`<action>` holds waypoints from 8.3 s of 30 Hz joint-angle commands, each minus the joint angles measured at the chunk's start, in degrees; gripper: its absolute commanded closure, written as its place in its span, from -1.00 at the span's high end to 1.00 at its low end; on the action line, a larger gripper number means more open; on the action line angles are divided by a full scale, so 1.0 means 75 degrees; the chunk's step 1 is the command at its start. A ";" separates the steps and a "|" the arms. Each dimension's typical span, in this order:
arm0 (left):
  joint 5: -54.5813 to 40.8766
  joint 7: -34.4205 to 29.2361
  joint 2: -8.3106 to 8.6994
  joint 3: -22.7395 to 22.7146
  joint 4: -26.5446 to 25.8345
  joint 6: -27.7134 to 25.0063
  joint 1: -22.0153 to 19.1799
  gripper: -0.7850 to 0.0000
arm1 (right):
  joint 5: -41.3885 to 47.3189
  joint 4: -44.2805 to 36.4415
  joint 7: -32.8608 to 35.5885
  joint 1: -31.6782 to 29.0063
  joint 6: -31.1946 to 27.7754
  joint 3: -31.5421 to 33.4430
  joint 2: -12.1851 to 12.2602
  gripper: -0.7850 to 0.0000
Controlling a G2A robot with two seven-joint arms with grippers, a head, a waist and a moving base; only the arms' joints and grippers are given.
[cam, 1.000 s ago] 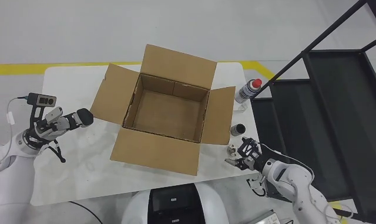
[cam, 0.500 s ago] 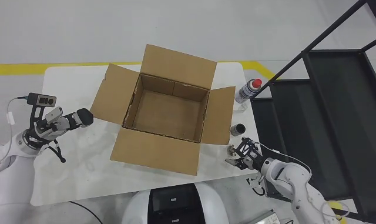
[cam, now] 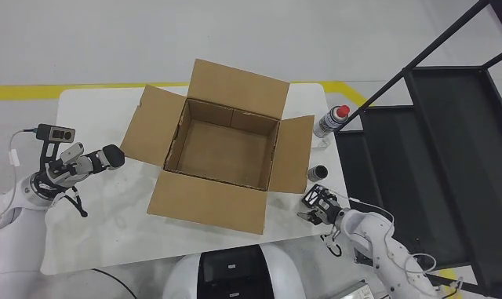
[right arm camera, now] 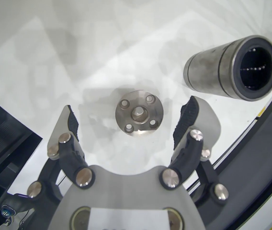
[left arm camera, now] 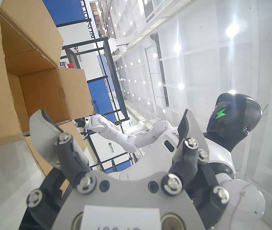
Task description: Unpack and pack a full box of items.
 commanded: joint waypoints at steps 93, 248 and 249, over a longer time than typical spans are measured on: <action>0.0000 0.0000 0.0000 0.0000 0.0000 0.0000 0.0000 1.00 | 0.0085 -0.6025 0.0778 -0.1480 -0.0027 0.1177 0.0286 -1.00; 0.0000 0.0000 0.0000 0.0000 0.0000 0.0000 0.0000 1.00 | 0.1520 -0.3072 -0.2117 -0.0474 -0.1694 0.2365 -0.0552 1.00; 0.0000 0.0000 0.0000 0.0000 0.0000 0.0000 0.0000 1.00 | 0.1513 -0.2900 -0.2097 -0.0458 -0.1715 0.2557 -0.0531 1.00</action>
